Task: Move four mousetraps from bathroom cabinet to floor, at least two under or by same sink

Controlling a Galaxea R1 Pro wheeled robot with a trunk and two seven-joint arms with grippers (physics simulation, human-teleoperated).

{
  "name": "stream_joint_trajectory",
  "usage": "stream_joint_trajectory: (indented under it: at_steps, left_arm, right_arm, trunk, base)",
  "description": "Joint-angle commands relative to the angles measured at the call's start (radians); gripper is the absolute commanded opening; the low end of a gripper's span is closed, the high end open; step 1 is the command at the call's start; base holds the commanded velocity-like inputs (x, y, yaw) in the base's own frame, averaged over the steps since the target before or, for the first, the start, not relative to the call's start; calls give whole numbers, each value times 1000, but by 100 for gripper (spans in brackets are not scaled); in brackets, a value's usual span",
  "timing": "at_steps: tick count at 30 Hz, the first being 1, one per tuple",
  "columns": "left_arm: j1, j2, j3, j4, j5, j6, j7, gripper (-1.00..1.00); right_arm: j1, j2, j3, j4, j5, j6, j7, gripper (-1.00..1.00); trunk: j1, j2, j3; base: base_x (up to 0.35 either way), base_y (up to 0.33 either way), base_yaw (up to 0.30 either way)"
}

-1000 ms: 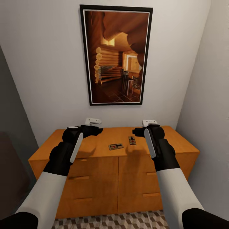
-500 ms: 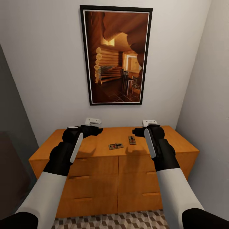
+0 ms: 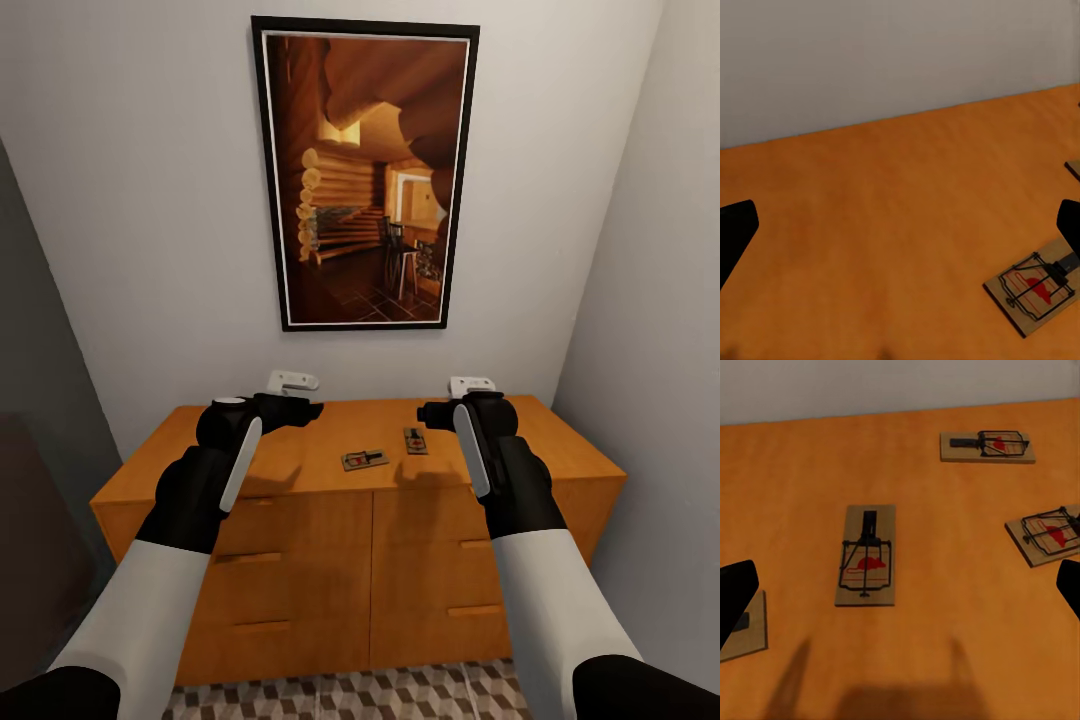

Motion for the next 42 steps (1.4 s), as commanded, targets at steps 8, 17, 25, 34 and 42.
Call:
stream_joint_trajectory:
  at_steps: [8,17,25,34,42]
  left_arm:
    - [-1,0,1,-1,2,5,0,100]
    - [-1,-1,1,0,2,5,1,100]
    - [-1,-2,1,-1,3,4,-3,100]
    - [-1,-2,1,-1,3,4,-4,100]
    - [-1,-2,0,-1,3,4,-5,100]
  right_arm:
    - [-1,-1,2,-1,-5,4,-6,100]
    - [-1,-1,1,-1,-6,4,-6,100]
    - [-1,-2,1,-1,-5,4,-7,100]
    - [-1,-2,1,0,-5,4,-6,100]
    - [-1,-2,1,0,-5,4,-6,100]
  trunk:
    - [0,-1,-1]
    - [0,-1,-1]
    - [0,-1,-1]
    - [0,-1,-1]
    - [0,-1,-1]
  base:
    - [0,0,0]
    - [98,0,0]
    - [85,0,0]
    - [17,0,0]
    - [3,0,0]
